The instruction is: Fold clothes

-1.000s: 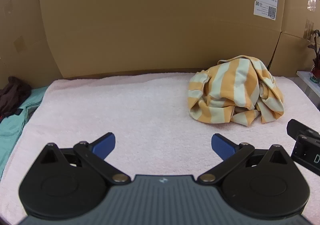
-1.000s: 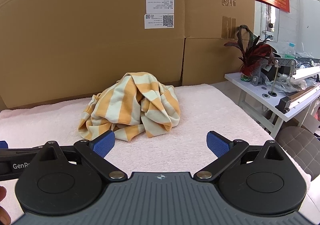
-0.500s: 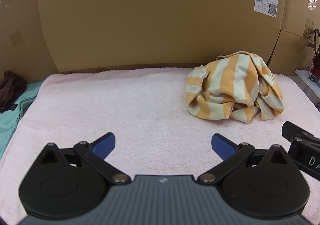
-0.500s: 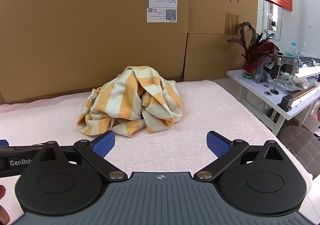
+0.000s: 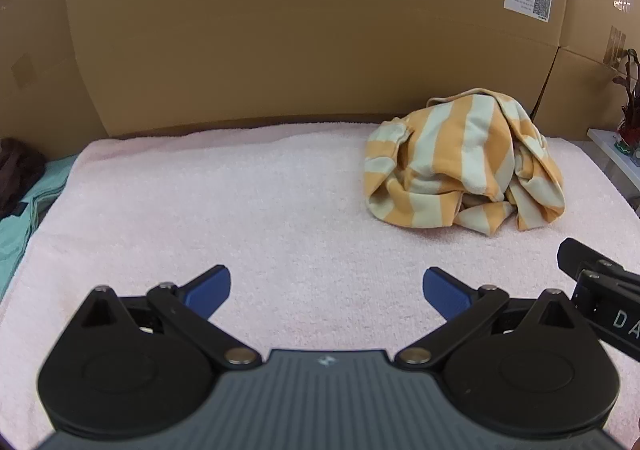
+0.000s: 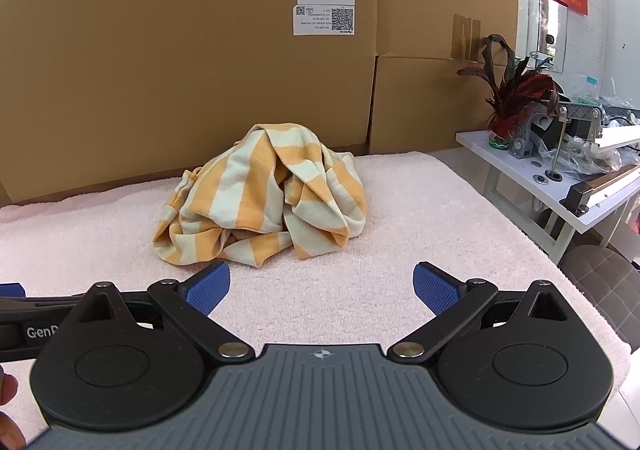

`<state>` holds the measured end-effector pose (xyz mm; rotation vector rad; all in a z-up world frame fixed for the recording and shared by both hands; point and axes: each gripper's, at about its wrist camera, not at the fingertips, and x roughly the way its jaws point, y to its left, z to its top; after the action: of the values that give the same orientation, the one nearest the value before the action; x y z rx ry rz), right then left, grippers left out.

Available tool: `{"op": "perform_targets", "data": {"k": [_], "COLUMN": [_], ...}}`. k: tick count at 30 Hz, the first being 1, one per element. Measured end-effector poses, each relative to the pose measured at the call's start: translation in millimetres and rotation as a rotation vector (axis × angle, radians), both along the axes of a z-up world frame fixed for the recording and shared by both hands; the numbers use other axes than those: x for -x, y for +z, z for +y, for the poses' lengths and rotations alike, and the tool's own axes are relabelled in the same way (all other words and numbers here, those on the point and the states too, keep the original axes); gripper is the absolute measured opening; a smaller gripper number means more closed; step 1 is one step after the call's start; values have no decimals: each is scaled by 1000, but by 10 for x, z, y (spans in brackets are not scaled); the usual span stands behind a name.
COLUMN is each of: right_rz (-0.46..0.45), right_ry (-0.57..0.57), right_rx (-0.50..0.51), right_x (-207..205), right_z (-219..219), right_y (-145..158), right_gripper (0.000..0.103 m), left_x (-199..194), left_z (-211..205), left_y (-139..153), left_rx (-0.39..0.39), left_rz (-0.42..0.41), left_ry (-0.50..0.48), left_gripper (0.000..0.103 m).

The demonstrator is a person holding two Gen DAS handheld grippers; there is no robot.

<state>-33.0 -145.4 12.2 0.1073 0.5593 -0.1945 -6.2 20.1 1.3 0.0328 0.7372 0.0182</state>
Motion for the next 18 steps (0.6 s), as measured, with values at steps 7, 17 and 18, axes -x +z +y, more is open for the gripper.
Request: {"op": "perform_targets", "data": {"k": [7,17,18], "right_rz": [14,43,51], "right_ry": [1,15,16], "right_rx": [-12,-29,-36], "right_x": [-22,-167,-202], "right_z": [-21,-148,-181], "right_y": [-22,-79,-87], "right_gripper": [100,78,71], "left_x": [3,-40,-68], "left_z": [-40,-112,-125], "left_y": [-14,-25,-27], "left_rx": [-30,-74,-65], "left_rz": [4,-24,-22], "left_ry": [-5,-33,-42], "left_gripper": [103,102,102]}}
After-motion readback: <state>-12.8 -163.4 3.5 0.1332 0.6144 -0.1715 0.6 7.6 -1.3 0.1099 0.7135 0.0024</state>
